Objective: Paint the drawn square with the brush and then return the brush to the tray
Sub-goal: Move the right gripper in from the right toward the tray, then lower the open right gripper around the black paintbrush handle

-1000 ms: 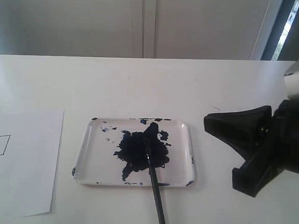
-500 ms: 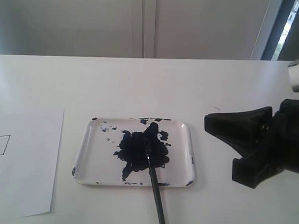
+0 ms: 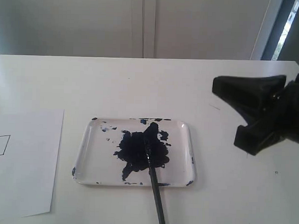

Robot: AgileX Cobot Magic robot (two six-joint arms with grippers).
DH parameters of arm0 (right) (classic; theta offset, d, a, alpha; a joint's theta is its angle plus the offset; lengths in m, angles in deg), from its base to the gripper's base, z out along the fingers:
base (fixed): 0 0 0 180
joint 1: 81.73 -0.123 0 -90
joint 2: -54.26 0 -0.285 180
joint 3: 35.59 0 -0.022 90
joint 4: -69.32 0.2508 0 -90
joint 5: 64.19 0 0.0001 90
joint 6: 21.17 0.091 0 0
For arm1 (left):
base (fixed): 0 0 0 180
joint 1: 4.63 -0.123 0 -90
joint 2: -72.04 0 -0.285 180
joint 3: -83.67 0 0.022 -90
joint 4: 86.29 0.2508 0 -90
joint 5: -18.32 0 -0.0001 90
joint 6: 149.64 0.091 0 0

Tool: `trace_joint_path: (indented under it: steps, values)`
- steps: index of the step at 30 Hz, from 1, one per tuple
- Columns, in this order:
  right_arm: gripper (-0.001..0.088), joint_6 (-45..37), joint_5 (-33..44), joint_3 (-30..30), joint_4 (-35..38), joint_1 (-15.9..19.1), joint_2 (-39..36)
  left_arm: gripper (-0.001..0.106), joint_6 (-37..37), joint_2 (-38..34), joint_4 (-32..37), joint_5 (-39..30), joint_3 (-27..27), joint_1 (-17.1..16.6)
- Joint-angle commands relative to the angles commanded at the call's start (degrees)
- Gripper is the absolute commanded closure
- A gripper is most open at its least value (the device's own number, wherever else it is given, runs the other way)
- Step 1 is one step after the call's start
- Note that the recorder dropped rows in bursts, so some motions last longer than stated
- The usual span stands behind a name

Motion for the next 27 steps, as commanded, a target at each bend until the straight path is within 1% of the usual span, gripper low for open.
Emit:
trace_joint_path:
  steps: [2,5,8,9,11,14,17,19,20,23,25,27]
  values:
    - [0.0868,-7.08,6.57,0.00,5.60,0.00,0.00,0.105,0.00,0.00,0.00,0.00,0.00,0.00]
    - [0.0868,-14.62,17.09,0.00,17.93,0.00,0.13,0.105,0.00,0.00,0.00,0.00,0.00,0.00]
    - [0.0868,-21.59,24.30,0.08,30.22,-0.53,0.13,0.105,0.00,0.00,0.00,0.00,0.00,0.00]
    - [0.0868,-24.07,27.39,0.08,34.05,-1.23,0.13,0.105,0.00,0.00,0.00,0.00,0.00,0.00]
    - [0.0868,-28.79,33.64,0.08,39.34,-3.16,0.54,0.105,0.00,0.00,0.00,0.00,0.00,0.00]
    - [0.0868,-34.65,40.56,0.08,47.32,-6.14,0.71,0.105,0.00,0.00,0.00,0.00,0.00,0.00]
    - [0.0868,-41.57,46.06,0.08,57.84,-8.71,0.71,0.105,0.00,0.00,0.00,0.00,0.00,0.00]
    - [0.0868,-46.83,48.20,0.08,63.01,-10.14,0.71,0.105,0.00,0.00,0.00,0.00,0.00,0.00]
    - [0.0868,-50.42,49.52,0.08,67.07,-11.01,0.71,0.105,0.00,0.00,0.00,0.00,0.00,0.00]
    - [0.0868,-59.90,52.69,0.08,76.12,-13.01,0.71,0.105,0.00,0.00,0.00,0.00,0.00,0.00]
    - [0.0868,-63.75,54.71,0.08,79.28,-14.08,0.71,0.105,0.00,0.00,0.00,0.00,0.00,0.00]
    - [0.0868,-65.17,55.64,0.08,81.20,-15.15,0.71,0.105,0.00,0.00,0.00,0.00,0.00,0.00]
